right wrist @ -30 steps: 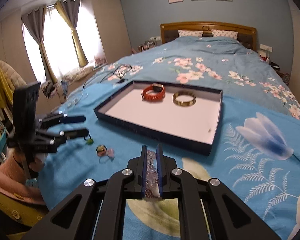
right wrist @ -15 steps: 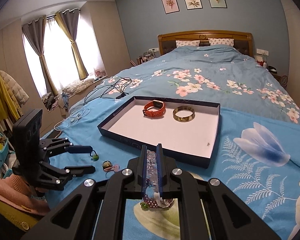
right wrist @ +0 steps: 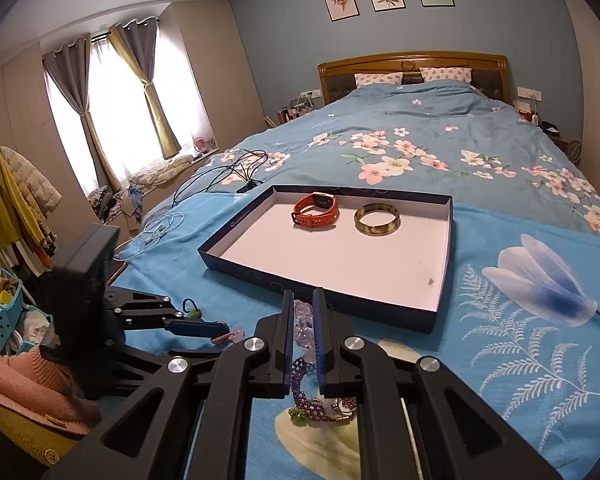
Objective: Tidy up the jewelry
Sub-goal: 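Grasp the clear crystal bracelet with the right tool while the left tool grasps the pink ring, then carry the crystal bracelet and pink ring into the box lid and release both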
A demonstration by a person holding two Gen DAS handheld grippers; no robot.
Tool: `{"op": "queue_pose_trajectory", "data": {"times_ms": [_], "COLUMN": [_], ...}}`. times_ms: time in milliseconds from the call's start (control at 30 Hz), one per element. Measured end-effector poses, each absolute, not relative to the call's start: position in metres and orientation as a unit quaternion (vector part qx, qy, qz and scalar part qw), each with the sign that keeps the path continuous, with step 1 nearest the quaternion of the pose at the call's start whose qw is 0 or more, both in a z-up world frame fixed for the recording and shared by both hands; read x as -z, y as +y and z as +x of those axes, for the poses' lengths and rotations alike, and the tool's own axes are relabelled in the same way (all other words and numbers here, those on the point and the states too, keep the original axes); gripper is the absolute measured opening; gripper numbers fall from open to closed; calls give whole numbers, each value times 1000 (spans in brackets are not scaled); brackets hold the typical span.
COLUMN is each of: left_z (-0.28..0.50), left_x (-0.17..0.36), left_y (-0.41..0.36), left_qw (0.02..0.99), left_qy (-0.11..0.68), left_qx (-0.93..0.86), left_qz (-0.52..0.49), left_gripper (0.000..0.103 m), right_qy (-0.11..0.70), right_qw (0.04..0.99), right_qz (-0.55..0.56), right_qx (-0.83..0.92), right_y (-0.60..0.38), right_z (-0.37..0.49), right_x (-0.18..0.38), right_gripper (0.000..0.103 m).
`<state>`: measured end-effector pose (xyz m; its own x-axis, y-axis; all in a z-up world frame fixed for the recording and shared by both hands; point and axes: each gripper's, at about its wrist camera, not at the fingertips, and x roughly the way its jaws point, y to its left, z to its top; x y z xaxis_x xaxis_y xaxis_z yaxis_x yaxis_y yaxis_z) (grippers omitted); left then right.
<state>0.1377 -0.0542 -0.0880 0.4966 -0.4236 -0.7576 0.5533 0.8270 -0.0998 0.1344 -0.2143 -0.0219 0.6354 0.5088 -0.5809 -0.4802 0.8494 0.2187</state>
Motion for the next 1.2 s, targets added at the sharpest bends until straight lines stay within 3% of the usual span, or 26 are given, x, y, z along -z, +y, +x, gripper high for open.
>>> {"op": "queue_pose_trajectory", "data": {"times_ms": [67, 167, 233, 333, 1200], "left_z": [140, 144, 147, 150, 166], "left_x": [88, 89, 90, 92, 35], "left_y": [-53, -52, -52, -50, -32], "left_qw": [862, 863, 861, 861, 894], "left_qy": [413, 415, 421, 425, 363], "left_qx": [282, 276, 274, 268, 261], "left_qz": [77, 79, 78, 73, 33], "left_gripper": [29, 21, 9, 4, 3], "right_qy": [329, 330, 330, 329, 293], "right_qw": [903, 903, 903, 903, 915], "right_qz": [22, 23, 25, 25, 24], "right_qx": [-274, -274, -275, -276, -277], "right_y": [-214, -214, -213, -213, -208], "right_z": [136, 136, 137, 137, 159], "right_x": [23, 24, 24, 24, -2], "right_gripper": [8, 8, 8, 8, 8]}}
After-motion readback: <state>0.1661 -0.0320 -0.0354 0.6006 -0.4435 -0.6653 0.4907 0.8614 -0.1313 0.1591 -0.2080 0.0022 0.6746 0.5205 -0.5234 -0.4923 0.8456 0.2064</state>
